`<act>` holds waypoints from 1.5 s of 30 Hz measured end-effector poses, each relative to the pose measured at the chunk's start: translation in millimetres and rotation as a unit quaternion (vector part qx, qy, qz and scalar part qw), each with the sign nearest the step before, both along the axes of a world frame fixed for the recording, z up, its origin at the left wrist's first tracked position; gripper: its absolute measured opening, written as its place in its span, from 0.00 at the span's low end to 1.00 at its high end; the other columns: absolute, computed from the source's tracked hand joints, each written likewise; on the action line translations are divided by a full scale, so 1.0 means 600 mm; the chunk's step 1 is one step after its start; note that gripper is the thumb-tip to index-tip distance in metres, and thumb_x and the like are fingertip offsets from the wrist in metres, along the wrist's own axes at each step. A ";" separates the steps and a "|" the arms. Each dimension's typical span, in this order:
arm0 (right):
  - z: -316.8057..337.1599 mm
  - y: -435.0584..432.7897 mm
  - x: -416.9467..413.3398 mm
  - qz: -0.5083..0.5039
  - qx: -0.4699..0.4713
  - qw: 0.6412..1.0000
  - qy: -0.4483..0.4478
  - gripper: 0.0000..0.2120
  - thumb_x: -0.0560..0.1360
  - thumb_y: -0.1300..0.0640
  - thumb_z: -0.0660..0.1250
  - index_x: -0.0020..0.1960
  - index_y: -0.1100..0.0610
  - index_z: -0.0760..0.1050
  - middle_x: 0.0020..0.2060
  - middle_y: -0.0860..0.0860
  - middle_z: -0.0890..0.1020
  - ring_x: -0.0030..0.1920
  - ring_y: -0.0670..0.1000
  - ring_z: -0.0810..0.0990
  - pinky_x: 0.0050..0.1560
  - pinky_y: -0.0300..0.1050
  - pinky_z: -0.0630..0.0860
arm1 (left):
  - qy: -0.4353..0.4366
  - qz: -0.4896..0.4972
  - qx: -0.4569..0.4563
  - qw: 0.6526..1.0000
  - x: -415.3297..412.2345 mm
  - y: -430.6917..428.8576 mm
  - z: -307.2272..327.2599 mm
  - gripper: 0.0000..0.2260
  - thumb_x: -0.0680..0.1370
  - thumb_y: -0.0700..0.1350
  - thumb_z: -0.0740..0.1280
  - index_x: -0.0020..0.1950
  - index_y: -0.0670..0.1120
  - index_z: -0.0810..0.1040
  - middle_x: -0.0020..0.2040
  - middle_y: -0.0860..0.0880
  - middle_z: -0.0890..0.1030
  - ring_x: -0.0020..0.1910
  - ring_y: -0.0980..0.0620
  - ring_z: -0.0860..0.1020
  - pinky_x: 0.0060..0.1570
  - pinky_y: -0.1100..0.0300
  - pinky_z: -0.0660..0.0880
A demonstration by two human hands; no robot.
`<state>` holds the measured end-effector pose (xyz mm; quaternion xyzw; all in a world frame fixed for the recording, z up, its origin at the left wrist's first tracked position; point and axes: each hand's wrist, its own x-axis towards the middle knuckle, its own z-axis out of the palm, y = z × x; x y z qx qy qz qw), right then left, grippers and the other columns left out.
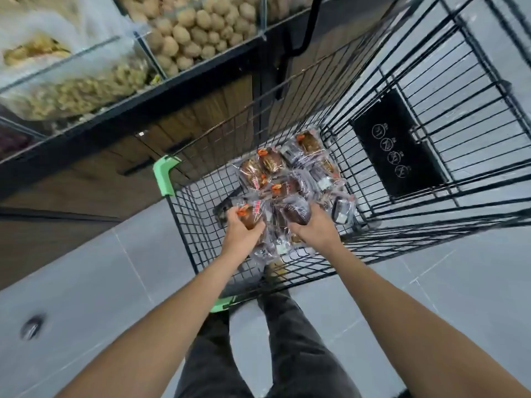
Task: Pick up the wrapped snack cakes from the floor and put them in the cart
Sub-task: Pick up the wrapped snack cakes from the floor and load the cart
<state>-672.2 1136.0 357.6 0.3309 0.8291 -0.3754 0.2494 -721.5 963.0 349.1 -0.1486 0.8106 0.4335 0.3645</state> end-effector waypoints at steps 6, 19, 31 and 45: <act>-0.076 0.000 -0.005 -0.025 -0.009 0.999 -0.034 0.36 0.70 0.47 0.73 0.70 0.60 0.61 0.64 0.58 0.73 0.63 0.59 0.73 0.64 0.60 0.71 | -0.046 0.036 0.009 0.998 0.008 0.013 -0.086 0.33 0.74 0.47 0.71 0.70 0.52 0.53 0.51 0.53 0.74 0.47 0.56 0.76 0.45 0.61 0.71; -0.102 -0.010 -0.005 0.020 -0.032 0.998 -0.056 0.30 0.74 0.55 0.69 0.71 0.60 0.60 0.62 0.58 0.74 0.61 0.58 0.75 0.63 0.56 0.72 | -0.100 0.075 0.016 0.992 0.035 0.026 -0.115 0.29 0.74 0.42 0.70 0.71 0.45 0.59 0.58 0.46 0.78 0.47 0.56 0.78 0.42 0.63 0.76; 0.006 -0.055 -0.038 0.124 -0.092 0.987 0.049 0.22 0.75 0.57 0.68 0.67 0.57 0.68 0.50 0.50 0.79 0.43 0.49 0.80 0.44 0.50 0.80 | 0.042 0.079 0.014 0.996 0.034 -0.033 0.011 0.21 0.77 0.44 0.67 0.69 0.47 0.67 0.62 0.53 0.74 0.53 0.58 0.72 0.47 0.67 0.67; 0.154 -0.347 -0.099 0.343 -0.161 0.916 0.130 0.18 0.76 0.62 0.65 0.66 0.59 0.69 0.52 0.54 0.78 0.50 0.49 0.77 0.47 0.34 0.72 | 0.165 0.355 -0.005 0.920 0.107 -0.318 0.132 0.21 0.75 0.37 0.66 0.67 0.43 0.68 0.65 0.47 0.72 0.61 0.45 0.74 0.57 0.49 0.73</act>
